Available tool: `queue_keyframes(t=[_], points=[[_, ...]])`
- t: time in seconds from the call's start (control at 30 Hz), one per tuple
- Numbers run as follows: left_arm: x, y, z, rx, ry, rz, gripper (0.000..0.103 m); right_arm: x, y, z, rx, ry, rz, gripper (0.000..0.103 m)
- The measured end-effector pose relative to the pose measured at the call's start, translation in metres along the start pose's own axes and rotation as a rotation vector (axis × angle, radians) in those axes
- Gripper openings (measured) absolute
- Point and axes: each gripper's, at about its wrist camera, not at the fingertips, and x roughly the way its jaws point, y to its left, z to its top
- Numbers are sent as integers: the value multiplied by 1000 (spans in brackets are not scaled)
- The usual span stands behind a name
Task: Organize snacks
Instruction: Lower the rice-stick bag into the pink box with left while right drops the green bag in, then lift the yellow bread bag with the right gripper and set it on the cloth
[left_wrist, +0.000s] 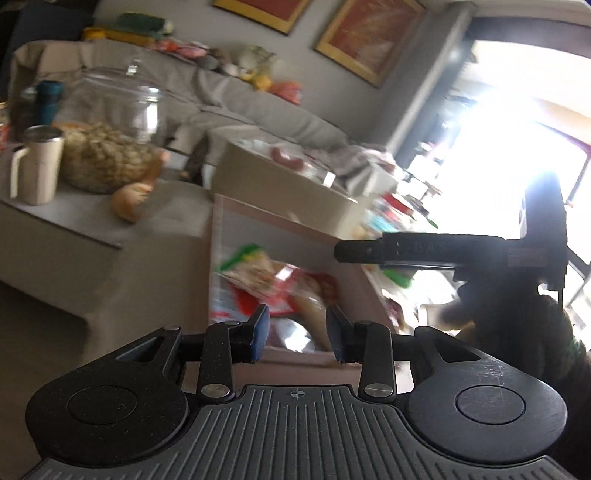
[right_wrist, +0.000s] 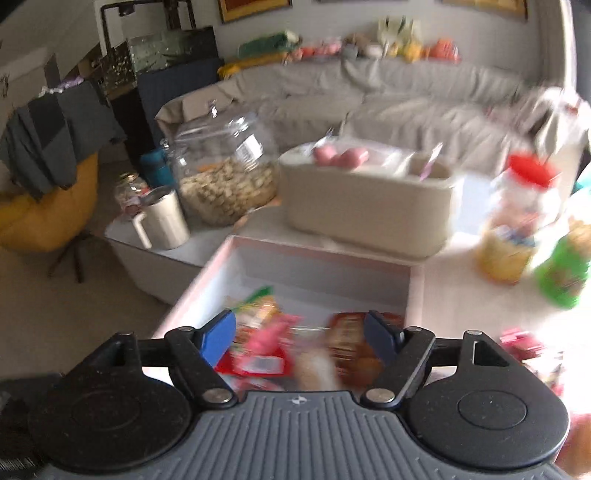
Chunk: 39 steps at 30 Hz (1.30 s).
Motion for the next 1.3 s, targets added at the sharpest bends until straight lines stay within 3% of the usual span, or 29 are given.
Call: queue_keyframes(t=[0.13, 0.23, 0.43, 0.57, 0.7, 0.8, 0.9, 1.0, 1.3], points=[[11, -28, -11, 51, 42, -65, 38, -36, -16, -29, -112, -94, -177, 83], [22, -56, -24, 121, 103, -110, 38, -55, -41, -48, -124, -126, -298, 86], [47, -100, -50, 227, 213, -167, 38, -62, -143, -75, 119, -76, -410, 86], [58, -115, -61, 254, 257, -160, 38, -50, -208, -100, 248, -35, -491, 86], [67, -122, -66, 263, 291, -124, 38, -27, -235, -122, 250, 34, -480, 86], [74, -126, -67, 265, 318, -96, 38, -18, -237, -130, 258, 34, -438, 83], [78, -131, -70, 267, 342, -81, 38, -22, -232, -131, 239, 18, -408, 66], [85, -137, -72, 278, 361, -80, 38, -29, -220, -131, 198, 14, -413, 57], [92, -144, -78, 289, 391, -76, 38, -71, -202, -135, 121, -46, -472, 54]])
